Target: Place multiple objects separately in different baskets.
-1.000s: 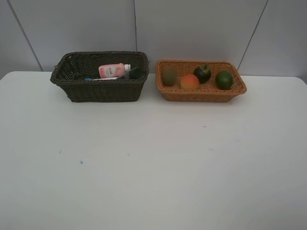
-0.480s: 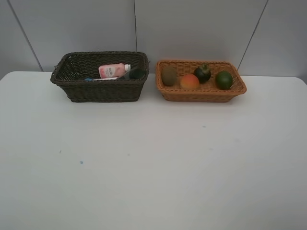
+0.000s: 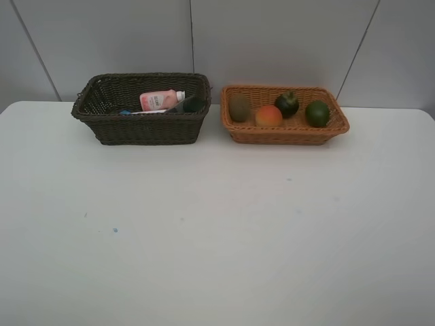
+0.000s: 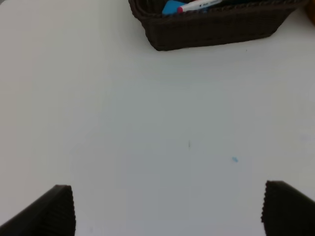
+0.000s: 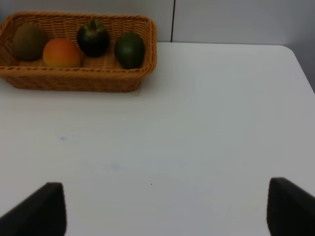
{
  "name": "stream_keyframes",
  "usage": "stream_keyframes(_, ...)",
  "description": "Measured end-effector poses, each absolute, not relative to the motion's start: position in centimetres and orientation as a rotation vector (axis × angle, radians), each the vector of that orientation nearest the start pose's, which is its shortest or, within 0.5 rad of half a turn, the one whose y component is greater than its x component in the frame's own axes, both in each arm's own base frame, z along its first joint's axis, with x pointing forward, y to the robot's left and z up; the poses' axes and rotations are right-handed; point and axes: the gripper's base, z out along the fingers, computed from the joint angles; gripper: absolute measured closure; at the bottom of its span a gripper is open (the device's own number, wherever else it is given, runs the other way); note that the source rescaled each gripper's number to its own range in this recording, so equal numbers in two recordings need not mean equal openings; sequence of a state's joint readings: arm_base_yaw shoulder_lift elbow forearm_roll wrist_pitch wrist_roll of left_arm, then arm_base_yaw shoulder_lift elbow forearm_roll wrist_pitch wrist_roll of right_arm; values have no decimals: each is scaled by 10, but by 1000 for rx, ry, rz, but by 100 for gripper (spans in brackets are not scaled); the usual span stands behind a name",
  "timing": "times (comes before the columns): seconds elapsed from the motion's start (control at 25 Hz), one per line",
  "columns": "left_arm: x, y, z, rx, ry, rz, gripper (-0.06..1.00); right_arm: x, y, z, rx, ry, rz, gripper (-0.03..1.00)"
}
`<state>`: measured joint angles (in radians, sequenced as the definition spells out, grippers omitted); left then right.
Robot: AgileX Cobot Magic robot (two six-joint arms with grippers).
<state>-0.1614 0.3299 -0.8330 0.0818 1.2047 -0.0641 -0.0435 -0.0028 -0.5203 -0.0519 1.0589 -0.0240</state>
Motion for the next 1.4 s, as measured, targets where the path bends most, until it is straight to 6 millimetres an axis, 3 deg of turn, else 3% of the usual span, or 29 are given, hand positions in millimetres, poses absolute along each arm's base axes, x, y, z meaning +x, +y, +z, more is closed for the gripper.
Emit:
stream_keyframes(0.4, -8, 2, 307, -40, 2163, 72, -6, -8, -4, 283, 23, 2020, -105, -2)
stream_keyframes(0.64, -14, -2, 285, -38, 2154, 33, -6, -8, -4, 283, 23, 2020, -105, -2)
stream_keyframes(1.4, -3, -6, 279, -4, 2062, -48, -6, -8, -4, 283, 23, 2020, -105, -2)
